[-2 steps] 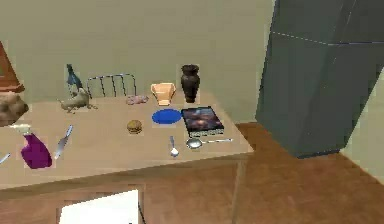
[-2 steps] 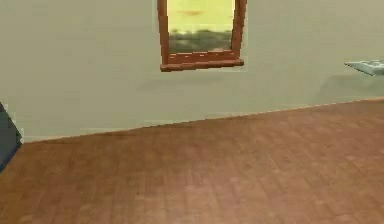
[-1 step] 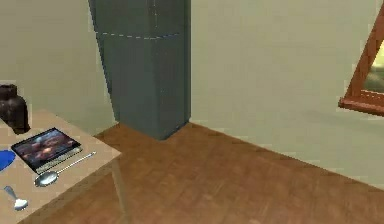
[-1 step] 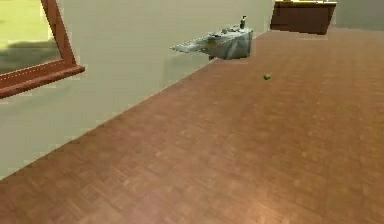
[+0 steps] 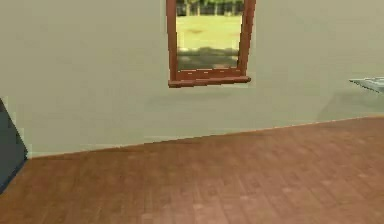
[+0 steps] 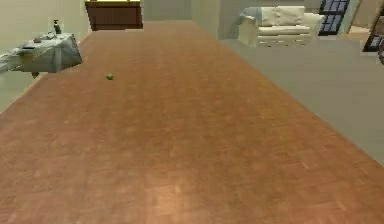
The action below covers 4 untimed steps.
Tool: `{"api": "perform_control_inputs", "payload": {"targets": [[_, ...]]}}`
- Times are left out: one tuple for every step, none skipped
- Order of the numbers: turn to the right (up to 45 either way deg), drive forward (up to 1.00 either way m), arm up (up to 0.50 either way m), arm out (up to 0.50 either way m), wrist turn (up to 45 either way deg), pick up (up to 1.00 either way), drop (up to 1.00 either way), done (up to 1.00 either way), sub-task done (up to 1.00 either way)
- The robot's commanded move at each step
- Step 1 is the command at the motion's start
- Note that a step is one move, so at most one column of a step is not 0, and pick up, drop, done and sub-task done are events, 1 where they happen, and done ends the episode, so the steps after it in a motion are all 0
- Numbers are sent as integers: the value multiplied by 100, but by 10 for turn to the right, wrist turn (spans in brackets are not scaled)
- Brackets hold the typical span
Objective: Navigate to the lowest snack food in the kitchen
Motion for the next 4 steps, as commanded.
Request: {"api": "perform_control_inputs", "payload": {"targets": [[450, 0, 0, 0, 0, 0, 0, 0, 0], [180, 0, 0, 0, 0, 0, 0, 0, 0], [0, 100, 0, 0, 0, 0, 0, 0, 0], [30, 0, 0, 0, 0, 0, 0, 0, 0]]}}
